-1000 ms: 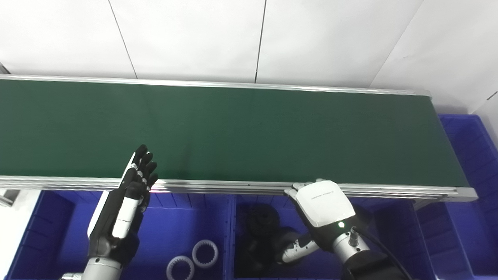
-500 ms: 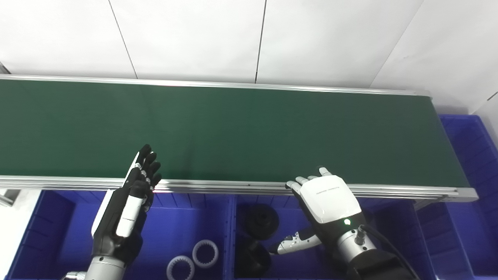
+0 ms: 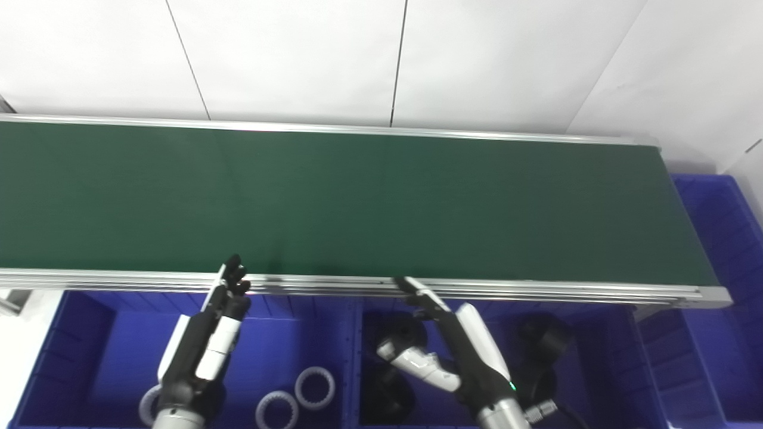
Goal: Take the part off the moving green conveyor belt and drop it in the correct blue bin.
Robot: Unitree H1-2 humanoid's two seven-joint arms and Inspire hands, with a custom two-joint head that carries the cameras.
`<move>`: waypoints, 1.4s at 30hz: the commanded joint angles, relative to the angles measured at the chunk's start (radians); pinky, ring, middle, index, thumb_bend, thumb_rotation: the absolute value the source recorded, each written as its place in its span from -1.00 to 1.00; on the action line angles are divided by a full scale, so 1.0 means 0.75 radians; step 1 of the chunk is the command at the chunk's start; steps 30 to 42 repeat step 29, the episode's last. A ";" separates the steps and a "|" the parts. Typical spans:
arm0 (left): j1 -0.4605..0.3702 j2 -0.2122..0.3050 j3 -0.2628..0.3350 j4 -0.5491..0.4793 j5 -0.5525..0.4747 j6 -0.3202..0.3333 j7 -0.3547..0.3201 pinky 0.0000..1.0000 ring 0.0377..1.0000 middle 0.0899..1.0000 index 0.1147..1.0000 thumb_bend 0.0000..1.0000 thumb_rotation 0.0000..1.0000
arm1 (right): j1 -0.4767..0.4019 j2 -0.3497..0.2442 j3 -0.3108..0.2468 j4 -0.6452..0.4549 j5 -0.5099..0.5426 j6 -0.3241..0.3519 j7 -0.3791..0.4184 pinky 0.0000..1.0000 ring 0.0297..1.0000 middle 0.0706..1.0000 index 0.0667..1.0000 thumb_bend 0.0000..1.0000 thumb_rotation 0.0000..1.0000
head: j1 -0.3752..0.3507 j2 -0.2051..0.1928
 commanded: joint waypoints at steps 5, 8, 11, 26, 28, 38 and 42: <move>0.014 -0.002 0.009 -0.066 0.088 -0.437 0.027 1.00 1.00 1.00 1.00 0.29 0.83 | 0.104 0.254 0.011 0.123 0.528 -0.441 -0.448 0.89 0.88 0.93 0.95 0.45 0.97 | -0.041 0.016; 0.017 0.004 0.018 -0.049 0.085 -0.470 0.022 1.00 1.00 1.00 1.00 0.28 0.85 | 0.070 0.234 0.012 0.179 0.403 -0.508 -0.500 0.88 0.85 0.91 0.95 0.53 0.99 | -0.061 0.026; 0.014 0.000 0.021 -0.038 0.085 -0.491 0.014 1.00 1.00 1.00 1.00 0.23 0.84 | 0.039 0.202 0.031 0.211 0.343 -0.546 -0.544 0.93 0.88 0.94 0.97 0.53 1.00 | -0.077 0.054; -0.013 -0.067 0.021 -0.042 0.141 -0.486 0.039 1.00 1.00 1.00 1.00 0.30 0.91 | -0.037 0.120 0.051 0.212 0.197 -0.550 -0.638 0.93 0.94 1.00 1.00 0.49 1.00 | -0.079 0.137; -0.011 -0.071 0.019 -0.036 0.160 -0.502 0.044 1.00 1.00 1.00 1.00 0.31 0.93 | -0.040 0.113 0.052 0.216 0.181 -0.557 -0.646 0.91 0.93 1.00 1.00 0.48 1.00 | -0.079 0.135; -0.011 -0.074 0.018 -0.033 0.165 -0.507 0.047 1.00 1.00 1.00 1.00 0.31 0.93 | -0.041 0.110 0.052 0.218 0.174 -0.559 -0.650 0.89 0.92 0.99 1.00 0.47 1.00 | -0.079 0.135; -0.011 -0.074 0.018 -0.033 0.165 -0.507 0.047 1.00 1.00 1.00 1.00 0.31 0.93 | -0.041 0.110 0.052 0.218 0.174 -0.559 -0.650 0.89 0.92 0.99 1.00 0.47 1.00 | -0.079 0.135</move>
